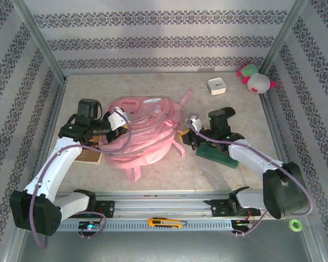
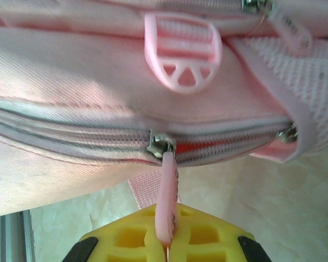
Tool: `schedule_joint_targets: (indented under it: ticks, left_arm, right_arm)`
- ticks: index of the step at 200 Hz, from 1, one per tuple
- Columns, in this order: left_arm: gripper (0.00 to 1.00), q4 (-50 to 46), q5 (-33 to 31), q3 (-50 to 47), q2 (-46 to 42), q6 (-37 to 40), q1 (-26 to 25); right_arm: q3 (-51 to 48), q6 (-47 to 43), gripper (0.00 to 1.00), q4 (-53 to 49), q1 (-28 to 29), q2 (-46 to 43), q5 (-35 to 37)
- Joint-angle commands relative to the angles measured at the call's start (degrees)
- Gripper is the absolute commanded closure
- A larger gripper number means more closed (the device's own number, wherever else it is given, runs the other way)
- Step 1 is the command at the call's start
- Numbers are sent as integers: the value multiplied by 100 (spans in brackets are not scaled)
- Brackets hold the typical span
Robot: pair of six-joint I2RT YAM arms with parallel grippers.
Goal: Pack books, pencil case, and school supplies into a backpack
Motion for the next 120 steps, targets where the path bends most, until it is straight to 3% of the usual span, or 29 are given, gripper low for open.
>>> schedule_joint_targets:
  ticks: [1, 46, 70, 94, 120]
  left_arm:
    - [100, 554, -796, -63, -130, 90, -131]
    - [100, 598, -279, -214, -129, 60, -335]
    - [100, 674, -178, -295, -165, -17, -343]
    - [100, 635, 72, -413, -256, 146, -338]
    - [100, 511, 412, -352, -280, 260, -284]
  right_arm:
    - [237, -127, 100, -362, 199, -372, 99]
    - [340, -104, 100, -276, 392, -388, 332]
    - [404, 386, 100, -261, 358, -251, 719]
    - [284, 892, 57, -142, 141, -16, 965]
    - [93, 694, 44, 155, -72, 340, 662]
